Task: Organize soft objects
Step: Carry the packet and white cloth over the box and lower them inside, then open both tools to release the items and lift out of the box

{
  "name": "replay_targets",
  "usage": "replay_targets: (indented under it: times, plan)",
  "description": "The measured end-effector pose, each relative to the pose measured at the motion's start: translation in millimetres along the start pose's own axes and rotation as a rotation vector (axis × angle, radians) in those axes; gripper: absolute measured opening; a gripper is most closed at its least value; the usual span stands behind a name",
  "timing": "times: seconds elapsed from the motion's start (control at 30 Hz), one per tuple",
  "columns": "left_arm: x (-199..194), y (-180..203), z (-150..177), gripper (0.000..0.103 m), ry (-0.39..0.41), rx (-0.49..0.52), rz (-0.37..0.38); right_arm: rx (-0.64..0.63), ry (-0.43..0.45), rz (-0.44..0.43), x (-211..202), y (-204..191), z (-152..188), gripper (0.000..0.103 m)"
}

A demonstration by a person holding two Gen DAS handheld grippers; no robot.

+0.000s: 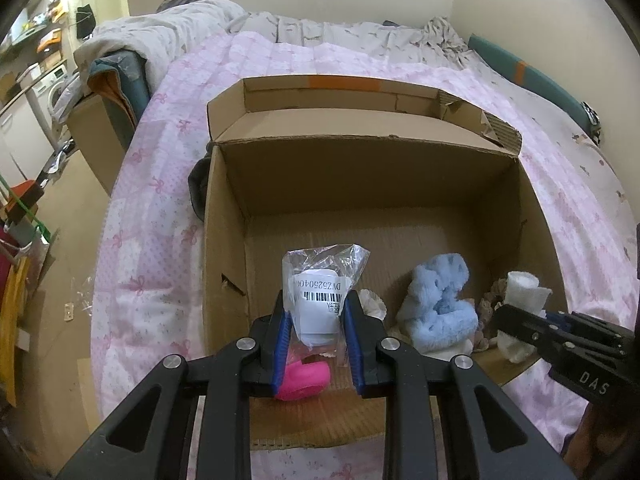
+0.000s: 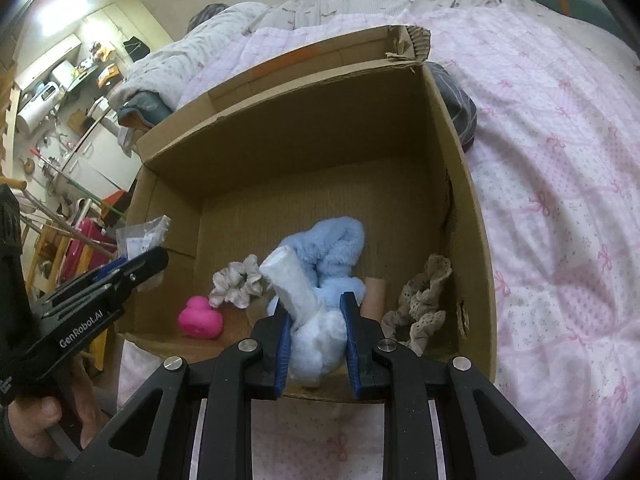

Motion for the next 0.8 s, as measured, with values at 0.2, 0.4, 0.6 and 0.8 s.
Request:
replay_targets:
  times: [0.2, 0.4, 0.6, 0.8]
  plan:
    - [-1, -2, 1, 0.023, -0.007, -0.042, 0.022, 0.003, 0.013, 0.001, -2, 2, -3, 0.025]
    - [-4, -1, -1, 0.047, 0.004, -0.029, 0.007, 0.004, 0.035, 0.011, -4, 4, -5, 0.025]
    - [-11, 2, -5, 0.067, 0.024, -0.056, 0.035, 0.018, 0.053, 0.005, -7, 6, -7, 0.025]
    - [-15, 2, -6, 0.067, 0.035, -0.048, 0.010, 0.017, 0.078, -0.022, -12, 2, -10, 0.040]
Point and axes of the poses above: each gripper's, at about its wrist camera, not at the fingertips, and x roughly the way its jaws point, y to its right, z to its underside, the point moved 9 cm from there along x, roughly the way its jaws point, and after that the axes turned 4 degrees about y, right-handed, at the moved point
